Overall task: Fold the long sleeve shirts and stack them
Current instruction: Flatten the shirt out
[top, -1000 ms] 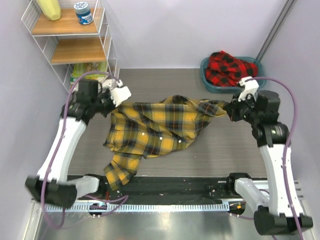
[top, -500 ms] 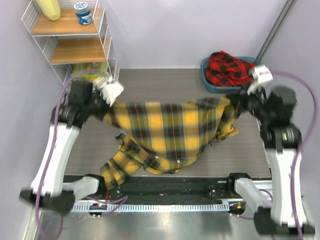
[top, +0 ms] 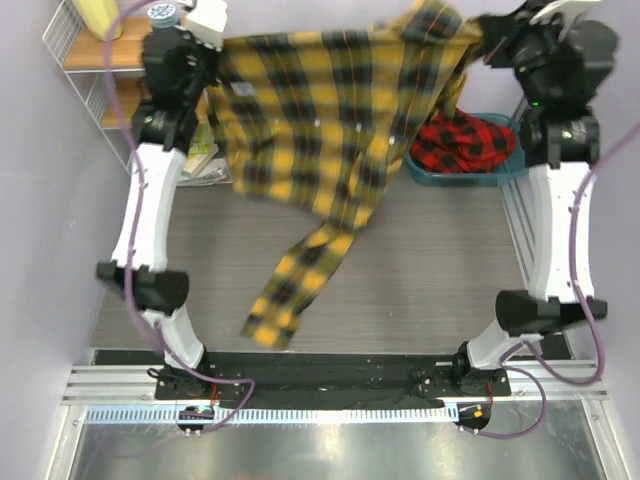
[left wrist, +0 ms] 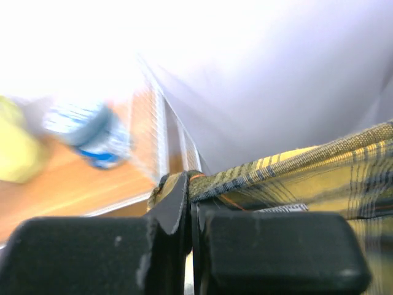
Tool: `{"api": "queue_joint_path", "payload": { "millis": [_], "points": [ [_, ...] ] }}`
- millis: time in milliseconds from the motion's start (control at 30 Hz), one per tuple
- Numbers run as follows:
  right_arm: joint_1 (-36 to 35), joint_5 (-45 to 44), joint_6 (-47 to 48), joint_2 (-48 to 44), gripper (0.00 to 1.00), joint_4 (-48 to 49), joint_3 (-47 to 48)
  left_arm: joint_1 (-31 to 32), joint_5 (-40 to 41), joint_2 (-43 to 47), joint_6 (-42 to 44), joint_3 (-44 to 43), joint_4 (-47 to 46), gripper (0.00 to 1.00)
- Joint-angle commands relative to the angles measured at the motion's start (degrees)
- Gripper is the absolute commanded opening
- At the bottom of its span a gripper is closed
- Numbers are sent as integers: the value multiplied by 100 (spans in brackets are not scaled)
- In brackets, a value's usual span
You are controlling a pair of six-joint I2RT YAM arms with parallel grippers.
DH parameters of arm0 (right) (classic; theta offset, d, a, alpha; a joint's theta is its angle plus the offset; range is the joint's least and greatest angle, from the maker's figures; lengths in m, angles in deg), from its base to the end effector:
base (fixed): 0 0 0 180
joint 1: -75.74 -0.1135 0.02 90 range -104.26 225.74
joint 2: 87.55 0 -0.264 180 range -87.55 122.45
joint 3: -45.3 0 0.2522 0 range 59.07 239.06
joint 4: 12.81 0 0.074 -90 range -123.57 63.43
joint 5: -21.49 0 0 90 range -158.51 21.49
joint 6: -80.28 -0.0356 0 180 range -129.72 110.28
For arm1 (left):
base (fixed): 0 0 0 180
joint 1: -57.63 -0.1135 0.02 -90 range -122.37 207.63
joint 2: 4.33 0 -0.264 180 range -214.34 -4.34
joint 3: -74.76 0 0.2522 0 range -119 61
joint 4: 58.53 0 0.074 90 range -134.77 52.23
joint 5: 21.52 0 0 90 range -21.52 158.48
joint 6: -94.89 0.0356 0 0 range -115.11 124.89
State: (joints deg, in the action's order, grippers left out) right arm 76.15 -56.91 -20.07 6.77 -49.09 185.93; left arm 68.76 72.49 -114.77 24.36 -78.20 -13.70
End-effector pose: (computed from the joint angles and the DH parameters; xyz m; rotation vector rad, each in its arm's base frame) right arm 0.3213 0.0049 0.5781 -0.0374 1.4048 0.2853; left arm 0.4003 -0.0762 0.5269 0.3732 1.5698 0.1689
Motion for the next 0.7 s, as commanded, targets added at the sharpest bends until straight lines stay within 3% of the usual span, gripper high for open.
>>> {"api": "queue_joint_path", "payload": {
  "millis": [0,100,167,200,233,300,333,367,400,467,500,533,600,633,667],
  "points": [
    [91,-738,-319,-1588,1,1749,16,-463,267,1981,-320,1149,-2835,0],
    [91,-458,-3,-2615,1,2006,-1521,-664,-101,2279,-416,1210,-2361,0],
    [91,-325,295,-3154,1,1919,-2773,-779,-1097,2908,-217,2182,-2044,0],
    [91,-246,479,-3383,1,1683,-3173,-788,-1374,3174,-76,2708,-2043,0],
    [91,-237,629,-3873,1,1559,-3569,-788,-1585,3508,13,3836,-2122,0],
    [91,-115,1016,-4271,1,965,-4642,-788,-2356,4366,537,4879,-1965,0],
    [91,174,1322,-4482,1,734,-4941,-788,-2465,4642,680,5868,-1790,0],
    [91,176,1708,-4815,1,506,-5518,-788,-2606,4888,838,6313,-1615,0],
    [91,263,1955,-4992,1,42,-5785,-788,-2868,5413,1545,6726,-1021,0],
    [91,343,2762,-5404,1,-365,-6564,-788,-2740,5978,1806,8044,-840,0],
    [91,361,3045,-5511,1,-802,-6787,-788,-2913,6242,2659,8423,-230,0],
    [91,448,3396,-5591,2,-1067,-6998,-788,-2845,6801,2868,9157,-24,0],
    [91,695,4185,-5872,9,-1899,-7474,-788,-2801,7340,3228,9803,728,0],
    [91,843,4486,-5977,13,-2270,-7623,-788,-2914,7917,4031,10215,1195,0],
    [91,1088,4933,-6074,30,-2700,-7642,-788,-2941,8184,4256,10367,1617,0]
  ]
}}
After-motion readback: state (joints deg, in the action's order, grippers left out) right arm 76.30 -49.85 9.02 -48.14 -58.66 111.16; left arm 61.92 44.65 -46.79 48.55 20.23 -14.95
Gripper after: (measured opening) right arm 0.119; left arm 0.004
